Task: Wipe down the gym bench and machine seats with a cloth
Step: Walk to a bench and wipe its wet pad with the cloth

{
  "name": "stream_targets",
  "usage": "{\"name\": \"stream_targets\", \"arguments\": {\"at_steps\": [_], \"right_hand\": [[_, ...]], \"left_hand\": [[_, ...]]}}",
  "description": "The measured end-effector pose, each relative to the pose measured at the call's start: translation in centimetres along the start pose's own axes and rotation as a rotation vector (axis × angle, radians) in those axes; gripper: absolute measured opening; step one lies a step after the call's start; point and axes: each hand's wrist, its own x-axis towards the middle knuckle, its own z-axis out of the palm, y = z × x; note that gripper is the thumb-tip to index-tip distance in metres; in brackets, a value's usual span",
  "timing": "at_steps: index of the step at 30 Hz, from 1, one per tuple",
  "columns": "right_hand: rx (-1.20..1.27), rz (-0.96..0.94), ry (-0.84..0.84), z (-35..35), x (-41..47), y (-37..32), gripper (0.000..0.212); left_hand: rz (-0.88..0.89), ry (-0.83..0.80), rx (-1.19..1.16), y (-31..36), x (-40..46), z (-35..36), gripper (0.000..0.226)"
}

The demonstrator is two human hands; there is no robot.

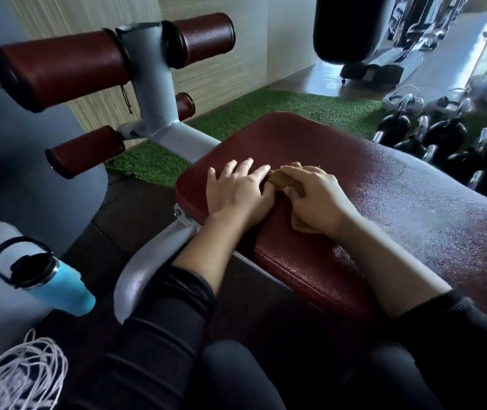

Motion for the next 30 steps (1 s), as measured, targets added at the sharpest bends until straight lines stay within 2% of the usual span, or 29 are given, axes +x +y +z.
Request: {"name": "stream_targets", "arguments": {"at_steps": [4,8,11,19,30], "right_hand": [[0.04,0.056,-0.028,-0.3,1.6,-0.5,0.048],[-0.043,0.13,-0.208,-2.3,2.8,-1.5,0.055],[-0.035,0.199,-0.276,-5.2,3.0,-3.2,0.05],[-0.061,0.3,-0.335,-16.3,3.3,-9.6,0.042],[-0.024,0.534,-0.374,-34.2,-1.2,-17.8,0.046]], "left_hand": [[-0.055,-0.015,-0.007,1.0,0.2,-1.1,0.047],[-0.103,-0.182,0.006,2.3,1.4,-3.5,0.05],[-0.072,-0.262,0.033,3.2,1.4,-6.3,0.049],[-0.027,-0.362,0.039,6.1,-0.4,-18.9,0.039],[0.066,-0.452,0.055,14.6,-5.0,-39.0,0.044]]}}
